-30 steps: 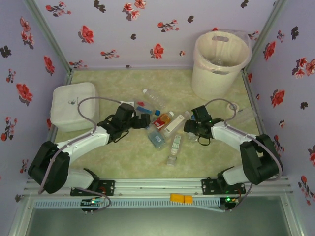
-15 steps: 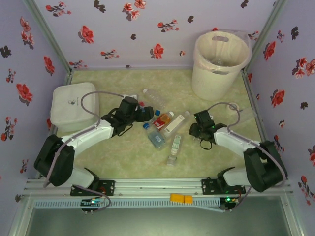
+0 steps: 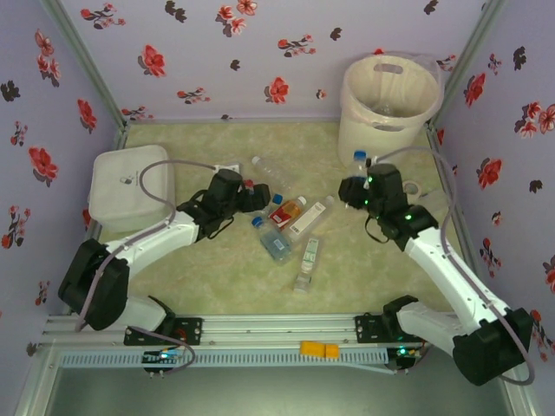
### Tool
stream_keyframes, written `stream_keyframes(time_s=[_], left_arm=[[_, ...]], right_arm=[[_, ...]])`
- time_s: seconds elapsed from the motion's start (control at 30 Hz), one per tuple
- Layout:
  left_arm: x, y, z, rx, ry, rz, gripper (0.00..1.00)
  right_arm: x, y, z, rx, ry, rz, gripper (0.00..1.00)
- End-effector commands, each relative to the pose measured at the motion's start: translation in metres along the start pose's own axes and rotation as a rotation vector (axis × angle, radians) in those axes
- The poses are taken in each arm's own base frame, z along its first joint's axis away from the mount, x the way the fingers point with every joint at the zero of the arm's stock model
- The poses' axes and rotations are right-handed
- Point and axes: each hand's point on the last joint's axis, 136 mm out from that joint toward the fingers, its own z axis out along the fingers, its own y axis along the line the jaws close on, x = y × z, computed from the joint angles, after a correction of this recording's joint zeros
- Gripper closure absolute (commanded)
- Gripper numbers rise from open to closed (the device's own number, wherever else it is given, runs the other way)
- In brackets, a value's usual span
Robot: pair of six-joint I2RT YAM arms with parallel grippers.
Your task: Put the plastic bottles in the bin
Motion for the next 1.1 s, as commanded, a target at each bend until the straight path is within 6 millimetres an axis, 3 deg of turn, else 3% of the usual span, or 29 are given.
stream_keyframes(time_s=[0.0,0.13,0.27,0.4,0.53,0.63,0.77,0.9,1.07], left_arm=[[-0.009,0.009,-0.016,-0.015,-0.074,-0.033,0.00],[-0.002,0.019,-0.026,-0.020,-0.088,-0.057,0.00],[0.008,0.026,-0.036,-0.013,-0.093,-0.064,0.00],[0.020,0.037,-0.044,-0.020,-0.084,-0.068,0.00],[0.033,0.049,-0.049,-0.054,-0.057,-0.053,0.00],[0.040,0.055,-0.051,-0.060,-0.050,-0.053,0.00],[0.045,0.061,-0.055,-0.066,-0.056,-0.077,0.00],[0.049,0.071,-0.061,-0.101,-0.060,-0.106,0.00],[0.055,0.078,-0.067,-0.112,-0.056,-0.122,0.00]], right_arm=[[-0.059,0.025,-0.027,-0.086,-0.126,-0.077,0.59],[-0.123,0.039,-0.039,-0.144,-0.257,-0.076,0.59],[-0.179,0.042,-0.029,-0.148,-0.342,-0.066,0.59],[-0.228,0.035,-0.002,-0.102,-0.380,-0.058,0.59],[-0.266,0.015,0.031,-0.020,-0.396,-0.027,0.59],[-0.281,0.003,0.057,0.035,-0.388,-0.023,0.59],[-0.287,-0.015,0.089,0.115,-0.367,-0.030,0.58],[-0.277,-0.038,0.123,0.174,-0.306,-0.010,0.56],[-0.262,-0.057,0.149,0.208,-0.243,0.008,0.51]])
